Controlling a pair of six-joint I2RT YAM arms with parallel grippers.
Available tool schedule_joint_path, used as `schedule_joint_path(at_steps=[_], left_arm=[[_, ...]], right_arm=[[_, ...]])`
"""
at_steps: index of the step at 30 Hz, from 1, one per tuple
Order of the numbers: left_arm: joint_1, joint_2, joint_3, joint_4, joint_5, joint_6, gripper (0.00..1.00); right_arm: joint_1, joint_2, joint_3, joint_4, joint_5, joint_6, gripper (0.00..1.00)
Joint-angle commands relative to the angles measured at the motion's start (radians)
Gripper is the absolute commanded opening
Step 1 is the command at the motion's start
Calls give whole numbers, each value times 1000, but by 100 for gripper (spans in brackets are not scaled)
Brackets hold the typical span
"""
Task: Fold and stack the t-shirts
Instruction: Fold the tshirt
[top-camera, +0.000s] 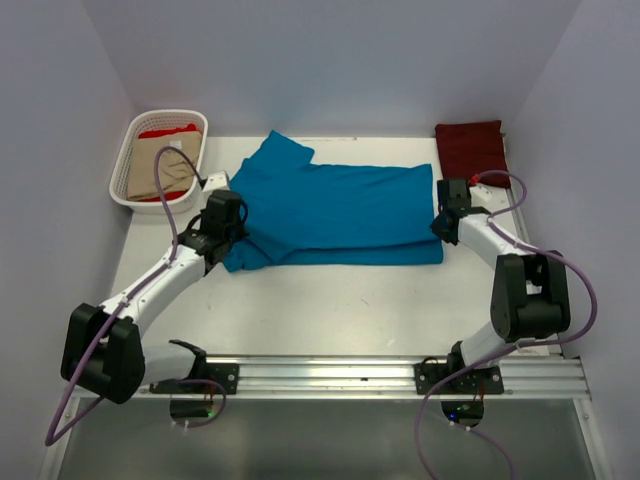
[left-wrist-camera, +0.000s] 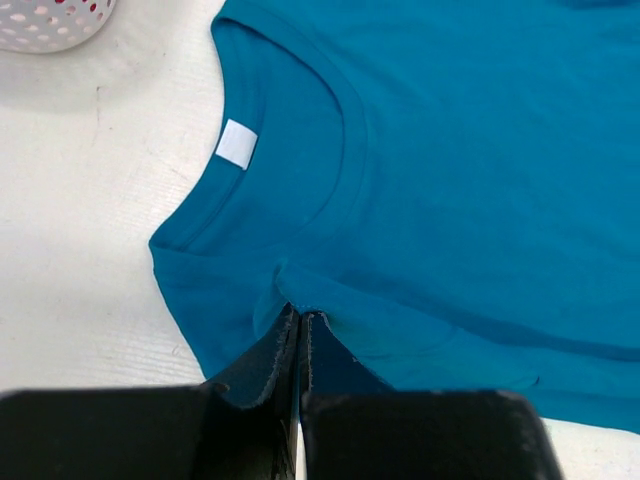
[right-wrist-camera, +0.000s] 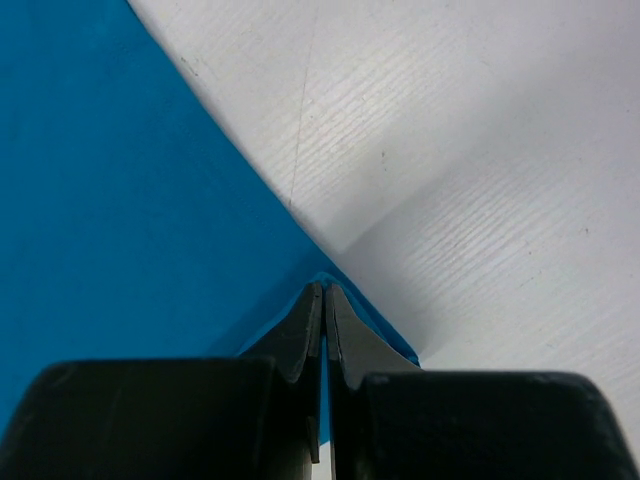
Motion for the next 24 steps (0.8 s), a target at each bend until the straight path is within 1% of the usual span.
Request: schedule_joint_path(at_steps=[1, 16, 24], left_arm=[[14, -5, 52, 70, -36, 20, 0], [48, 77, 51, 89, -33, -1, 0], [68, 146, 72, 161, 0, 0, 0]], right_arm=[[-15, 14, 40, 57, 2, -15, 0], [-25, 115, 93, 80, -23, -16, 0], [-26, 132, 115, 85, -14, -18, 0]])
